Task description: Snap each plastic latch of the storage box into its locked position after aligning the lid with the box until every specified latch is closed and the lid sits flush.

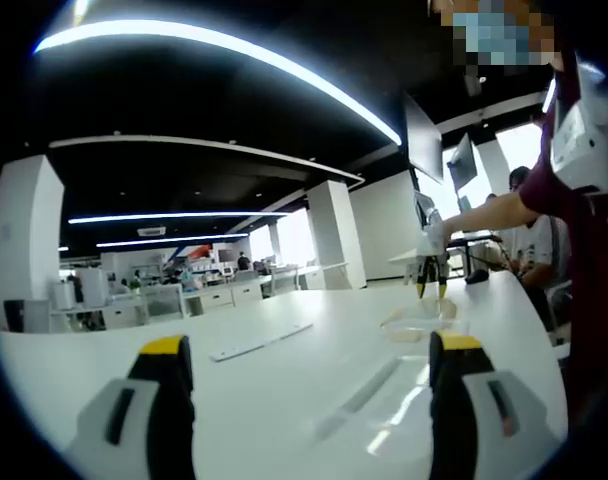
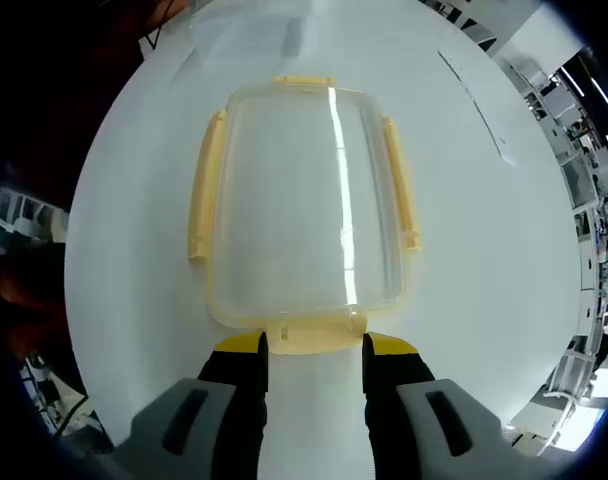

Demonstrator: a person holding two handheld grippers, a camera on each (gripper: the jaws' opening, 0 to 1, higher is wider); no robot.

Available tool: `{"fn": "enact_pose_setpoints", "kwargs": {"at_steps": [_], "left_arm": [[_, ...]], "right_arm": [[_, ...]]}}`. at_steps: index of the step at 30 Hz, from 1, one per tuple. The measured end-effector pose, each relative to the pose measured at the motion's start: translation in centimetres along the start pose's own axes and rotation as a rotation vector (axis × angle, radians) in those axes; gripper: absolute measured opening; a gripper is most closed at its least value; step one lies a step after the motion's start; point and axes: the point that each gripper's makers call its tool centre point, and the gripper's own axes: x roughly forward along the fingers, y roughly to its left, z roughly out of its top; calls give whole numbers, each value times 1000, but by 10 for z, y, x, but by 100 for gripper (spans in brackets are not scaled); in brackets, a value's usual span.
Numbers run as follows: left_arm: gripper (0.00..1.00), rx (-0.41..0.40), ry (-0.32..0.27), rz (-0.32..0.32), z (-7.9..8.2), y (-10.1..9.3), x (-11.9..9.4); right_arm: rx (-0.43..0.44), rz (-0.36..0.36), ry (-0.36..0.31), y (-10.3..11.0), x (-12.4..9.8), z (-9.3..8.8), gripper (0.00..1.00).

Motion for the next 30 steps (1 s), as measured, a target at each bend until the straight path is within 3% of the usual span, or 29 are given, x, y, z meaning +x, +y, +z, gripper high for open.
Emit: {"fn": "enact_pose_setpoints", "kwargs": {"at_steps": [30], "left_arm": [[100, 13, -8, -35, 7, -14, 1]], "right_arm": [[34, -12, -7, 30, -5, -11, 37]]}}
